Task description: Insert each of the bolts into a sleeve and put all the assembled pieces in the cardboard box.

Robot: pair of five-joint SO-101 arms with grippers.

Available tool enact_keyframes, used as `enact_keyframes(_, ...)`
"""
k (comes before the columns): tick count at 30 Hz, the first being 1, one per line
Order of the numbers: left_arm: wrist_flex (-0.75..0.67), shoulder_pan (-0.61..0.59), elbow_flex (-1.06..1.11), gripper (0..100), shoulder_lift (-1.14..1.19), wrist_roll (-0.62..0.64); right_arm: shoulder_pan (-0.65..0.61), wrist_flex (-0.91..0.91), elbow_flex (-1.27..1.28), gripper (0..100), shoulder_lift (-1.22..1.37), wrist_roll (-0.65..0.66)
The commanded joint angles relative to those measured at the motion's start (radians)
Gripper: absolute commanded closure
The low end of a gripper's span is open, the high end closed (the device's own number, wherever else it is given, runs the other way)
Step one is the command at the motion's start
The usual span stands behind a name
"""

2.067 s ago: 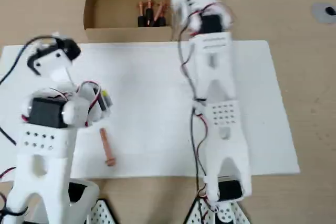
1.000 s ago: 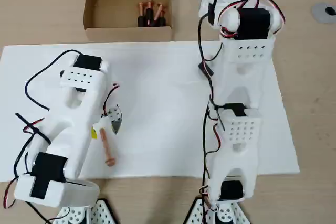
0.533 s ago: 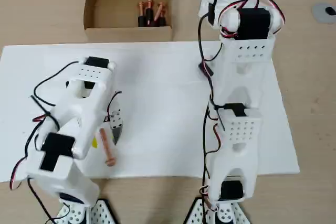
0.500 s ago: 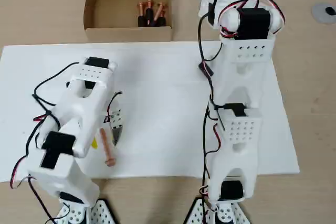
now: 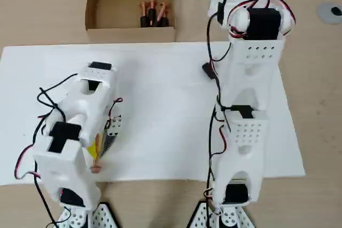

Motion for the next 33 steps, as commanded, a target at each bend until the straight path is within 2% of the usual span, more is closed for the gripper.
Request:
enact_keyframes(1, 0.005, -0.008, -0.046, 99, 0.044, -0.014, 0.027, 0.006, -0.053, 74.9, -0.067, -0.006)
enact_keyframes(6, 0.005, -0.002, -0.068, 99, 0.053, -0.018, 0.028, 0.006, -0.053, 74.9, -0.070, -0.006)
enact_keyframes(11, 0.006, -0.002, -0.186, 99, -0.002, -0.118, 0.027, 0.020, -0.053, 74.9, -0.097, -0.009)
enact_keyframes(15, 0.006, 0.003, -0.391, 99, -0.203, -0.292, 0.027, 0.020, -0.053, 74.9, -0.110, -0.009)
enact_keyframes(18, 0.006, 0.028, -0.519, 99, -0.363, -0.476, 0.028, 0.021, -0.053, 74.9, -0.122, -0.009)
enact_keyframes(22, 0.006, 0.051, -0.588, 99, -0.495, -0.721, 0.028, 0.028, -0.053, 74.9, -0.139, -0.009)
enact_keyframes(24, 0.006, 0.043, -0.582, 99, -0.519, -0.770, 0.028, 0.028, -0.053, 74.9, -0.143, -0.008)
enact_keyframes(26, 0.006, 0.041, -0.531, 99, -0.522, -0.700, 0.028, 0.029, -0.053, 74.9, -0.145, -0.006)
enact_keyframes(31, 0.005, 0.044, -0.230, 99, -0.513, -0.334, 0.028, 0.031, -0.053, 74.9, -0.147, -0.005)
enact_keyframes(33, -0.009, 0.044, -0.121, 99, -0.495, -0.253, 0.028, 0.031, -0.053, 74.9, -0.147, -0.005)
